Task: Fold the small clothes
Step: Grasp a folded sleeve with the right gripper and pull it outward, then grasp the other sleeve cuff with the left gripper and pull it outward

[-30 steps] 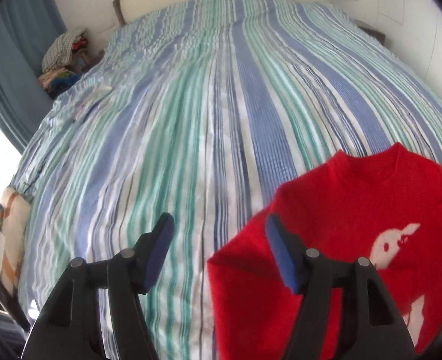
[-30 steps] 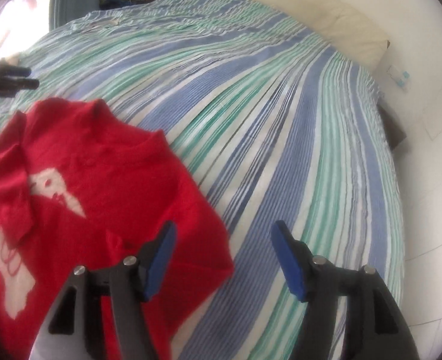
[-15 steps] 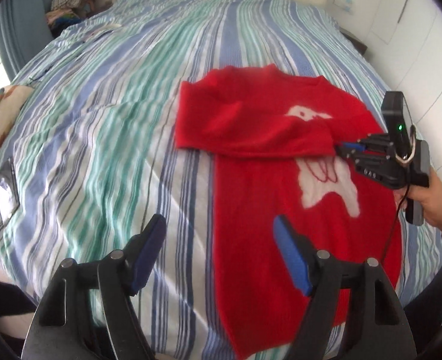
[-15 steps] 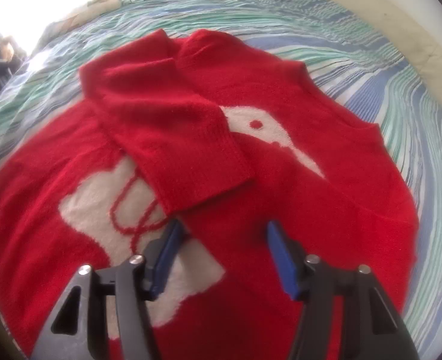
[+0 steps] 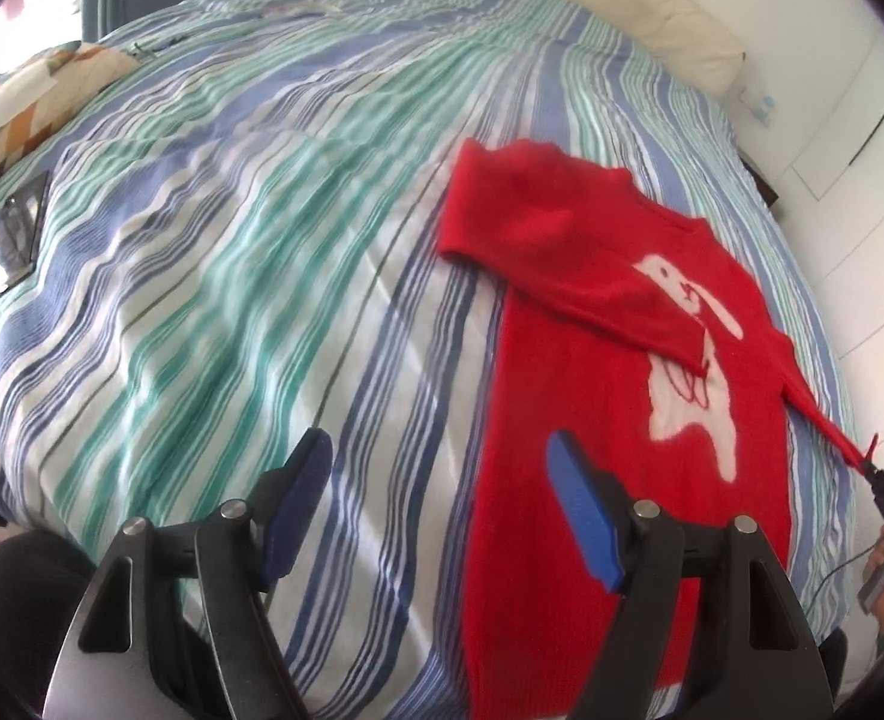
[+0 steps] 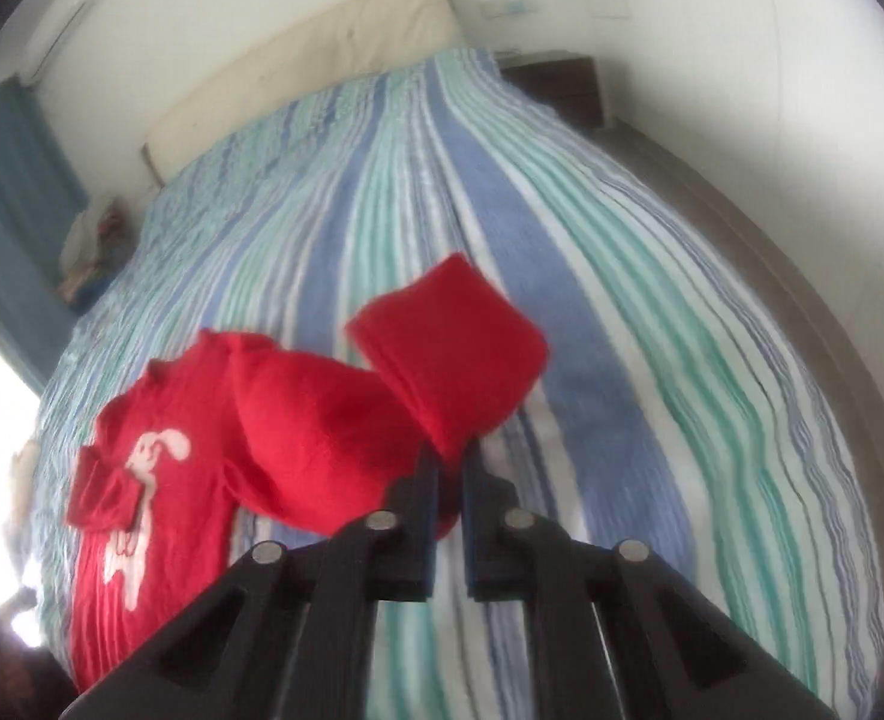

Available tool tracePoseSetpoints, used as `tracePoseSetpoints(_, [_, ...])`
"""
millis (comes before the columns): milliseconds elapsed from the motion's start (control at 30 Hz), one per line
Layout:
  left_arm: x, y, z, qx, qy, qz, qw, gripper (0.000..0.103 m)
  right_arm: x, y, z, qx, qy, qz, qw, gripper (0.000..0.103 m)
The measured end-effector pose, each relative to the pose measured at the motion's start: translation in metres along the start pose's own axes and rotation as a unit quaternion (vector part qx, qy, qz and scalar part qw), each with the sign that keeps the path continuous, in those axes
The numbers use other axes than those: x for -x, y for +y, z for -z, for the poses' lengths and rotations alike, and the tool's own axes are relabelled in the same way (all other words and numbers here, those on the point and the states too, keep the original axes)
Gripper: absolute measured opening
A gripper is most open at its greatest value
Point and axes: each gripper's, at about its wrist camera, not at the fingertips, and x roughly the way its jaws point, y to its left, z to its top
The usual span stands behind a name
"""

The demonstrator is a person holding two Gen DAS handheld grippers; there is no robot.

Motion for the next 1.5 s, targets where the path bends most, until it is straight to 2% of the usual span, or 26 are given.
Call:
tracePoseSetpoints(100, [-0.012,0.006,0.004,0.022,0.001,0.007,0.9997,0.076,-0.015,-0.055,0.024,-0.079,0.02,-0.009,0.997,0.008])
tracePoseSetpoints(167, [-0.016,0.012,0.008,0.043,0.002,0.014,0.9989,0.076,-0.025,-0.072,0.04,-0.117,0.027,-0.031,0.992,0.019])
tracePoseSetpoints(200, [-0.017,0.016,0.01,0.052,0.002,0.018,0.9985,0.076,-0.029,-0.077,0.047,-0.132,0.027,-0.039,0.99,0.034])
tracePoseSetpoints(233, [-0.017,0.019,0.013,0.057,0.001,0.02,0.9982,0.076,-0.029,-0.081,0.053,-0.147,0.02,-0.054,0.988,0.045])
tracePoseSetpoints(267, [-0.018,0.021,0.015,0.057,0.0,0.017,0.9982,0.076,-0.028,-0.082,0.057,-0.161,0.006,-0.074,0.984,0.05])
tracePoseSetpoints(333, [-0.023,0.025,0.019,0.06,0.007,0.002,0.9982,0.076,-0.021,-0.087,0.061,-0.187,-0.019,-0.099,0.977,0.065])
tracePoseSetpoints(433, [-0.028,0.029,0.019,0.069,0.009,0.002,0.9976,0.076,-0.017,-0.103,0.059,-0.245,-0.051,-0.112,0.962,0.068])
tracePoseSetpoints(500, [-0.029,0.03,0.018,0.069,0.005,-0.002,0.9976,0.076,-0.019,-0.117,0.057,-0.295,-0.055,-0.113,0.947,0.062])
tracePoseSetpoints(533, [-0.03,0.03,0.018,0.069,0.005,-0.006,0.9976,0.076,-0.022,-0.121,0.055,-0.307,-0.048,-0.111,0.944,0.039])
tracePoseSetpoints(600, [-0.032,0.031,0.019,0.069,0.007,-0.01,0.9975,0.076,-0.026,-0.121,0.049,-0.279,-0.015,-0.07,0.958,0.004])
tracePoseSetpoints(667, [-0.032,0.031,0.021,0.065,0.007,-0.015,0.9978,0.076,-0.021,-0.115,0.044,-0.235,-0.011,-0.029,0.972,0.004])
tracePoseSetpoints(800, [-0.034,0.028,0.022,0.052,0.007,-0.028,0.9982,0.076,-0.024,-0.114,0.046,-0.177,0.0,0.049,0.983,0.003])
tracePoseSetpoints(933, [-0.027,0.024,0.022,0.039,0.009,-0.045,0.9982,0.078,-0.027,-0.108,0.044,-0.153,0.002,0.068,0.986,0.005])
tracePoseSetpoints(967, [-0.023,0.021,0.022,0.03,0.009,-0.05,0.9983,0.078,-0.027,-0.108,0.044,-0.153,0.001,0.064,0.986,0.01])
tracePoseSetpoints(1000, [-0.018,0.017,0.021,0.016,0.007,-0.054,0.9984,0.078,-0.023,-0.108,0.045,-0.152,0.001,0.063,0.986,0.02])
tracePoseSetpoints(1033, [-0.012,0.009,0.019,-0.004,0.004,-0.056,0.9984,0.078,-0.017,-0.106,0.046,-0.15,-0.001,0.064,0.987,0.037])
tracePoseSetpoints(1067, [-0.005,0.0,0.016,-0.027,-0.001,-0.057,0.998,0.078,-0.008,-0.104,0.05,-0.144,-0.008,0.067,0.987,0.048])
tracePoseSetpoints(1100, [0.001,-0.011,0.011,-0.055,-0.007,-0.057,0.9968,0.078,0.003,-0.1,0.052,-0.135,-0.017,0.082,0.987,0.065])
tracePoseSetpoints(1133, [0.007,-0.025,0.004,-0.085,-0.016,-0.055,0.9947,0.078,0.016,-0.096,0.055,-0.123,-0.029,0.11,0.986,0.07])
tracePoseSetpoints(1200, [0.016,-0.059,-0.012,-0.145,-0.034,-0.038,0.9881,0.083,0.041,-0.089,0.062,-0.104,-0.048,0.152,0.982,0.07])
tracePoseSetpoints(1267, [0.015,-0.098,-0.028,-0.212,-0.039,-0.005,0.9765,0.088,0.066,-0.083,0.073,-0.092,-0.06,0.163,0.981,0.07])
tracePoseSetpoints(1300, [0.008,-0.12,-0.033,-0.251,-0.031,0.011,0.9674,0.09,0.077,-0.077,0.078,-0.086,-0.067,0.159,0.981,0.07])
tracePoseSetpoints(1367, [-0.015,-0.162,-0.036,-0.337,-0.013,0.029,0.9408,0.09,0.09,-0.06,0.09,-0.068,-0.073,0.139,0.985,0.071])
tracePoseSetpoints(1433, [-0.048,-0.194,-0.033,-0.404,0.0,0.013,0.9145,0.09,0.093,-0.038,0.102,-0.048,-0.07,0.116,0.99,0.071])
tracePoseSetpoints(1467, [-0.066,-0.205,-0.033,-0.42,0.014,0.004,0.9076,0.088,0.092,-0.027,0.11,-0.039,-0.065,0.099,0.992,0.071])
tracePoseSetpoints(1500, [-0.085,-0.213,-0.035,-0.425,0.032,-0.003,0.9047,0.082,0.088,-0.015,0.116,-0.032,-0.056,0.083,0.994,0.071])
